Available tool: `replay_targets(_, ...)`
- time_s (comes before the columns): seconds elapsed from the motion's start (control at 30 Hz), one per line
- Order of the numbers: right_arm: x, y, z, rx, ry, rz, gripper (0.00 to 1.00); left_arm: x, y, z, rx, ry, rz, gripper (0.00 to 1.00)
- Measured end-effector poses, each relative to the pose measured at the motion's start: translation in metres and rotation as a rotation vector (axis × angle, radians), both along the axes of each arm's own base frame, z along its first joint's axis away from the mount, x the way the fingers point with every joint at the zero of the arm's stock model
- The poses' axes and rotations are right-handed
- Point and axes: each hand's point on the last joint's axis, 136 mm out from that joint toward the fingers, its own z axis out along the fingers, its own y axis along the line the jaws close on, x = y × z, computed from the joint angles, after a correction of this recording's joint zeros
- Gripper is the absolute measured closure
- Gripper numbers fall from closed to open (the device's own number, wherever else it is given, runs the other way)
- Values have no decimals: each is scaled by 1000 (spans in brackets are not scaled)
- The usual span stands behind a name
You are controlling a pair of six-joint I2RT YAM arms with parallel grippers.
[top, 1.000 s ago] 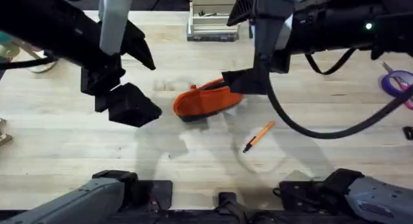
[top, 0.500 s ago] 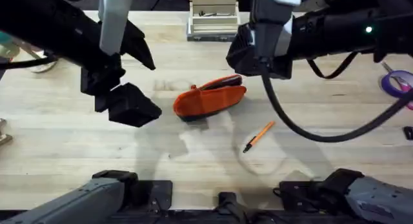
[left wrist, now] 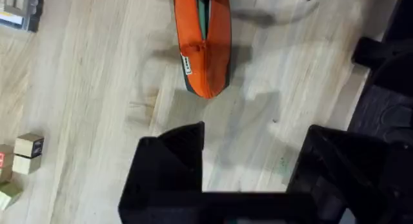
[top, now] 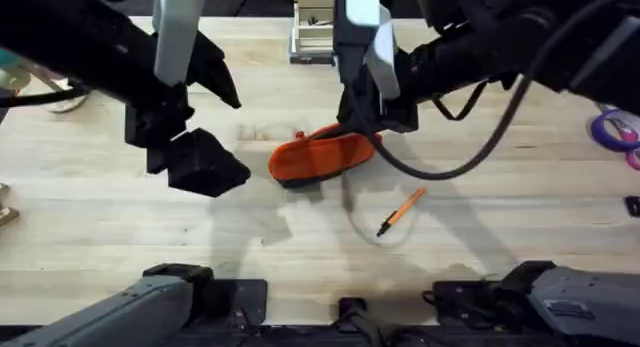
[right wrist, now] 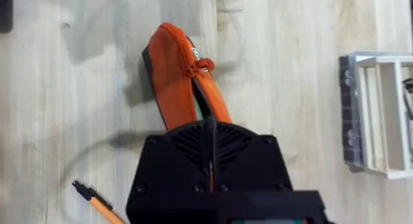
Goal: Unzip the bag, pick up the pens from the table one at a time and place them inside, then zip the bag closed.
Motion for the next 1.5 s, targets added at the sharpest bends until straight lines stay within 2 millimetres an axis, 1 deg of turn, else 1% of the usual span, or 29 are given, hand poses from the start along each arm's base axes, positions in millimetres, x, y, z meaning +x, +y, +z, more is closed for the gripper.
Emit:
replay_targets(0.27, 5, -2, -12, 24, 50, 33, 970, 0, 0, 0, 0, 0, 0, 6)
replay_targets(0.3, 5, -1, -19, 15, 62, 52, 970, 0, 0, 0, 0, 0, 0, 6)
replay_targets(0.6, 13, 3, -54, -29, 106, 98, 970, 0, 0, 0, 0, -2, 0, 6)
replay_targets(0.7, 13, 3, -63, -41, 125, 102, 970, 1, 0, 0, 0, -4, 0, 5)
replay_targets(0.8, 15, 4, -66, -43, 129, 101, 972, 1, 0, 0, 0, -4, 0, 5)
replay_targets(0.97, 22, 8, -64, -26, 98, 102, 970, 1, 0, 0, 0, -4, 0, 6)
replay_targets(1.03, 24, 9, -66, -23, 97, 104, 971, 1, 0, 0, 0, -4, 0, 6)
replay_targets(1.3, 21, 13, -94, -56, 169, 114, 971, 1, 0, 0, 0, -4, 0, 6)
replay_targets(1.37, 19, 16, -97, -61, 176, 123, 971, 1, 0, 0, 0, -4, 0, 6)
replay_targets(1.5, 15, 19, -97, -61, 173, 136, 971, 1, 0, 0, 0, -4, 0, 6)
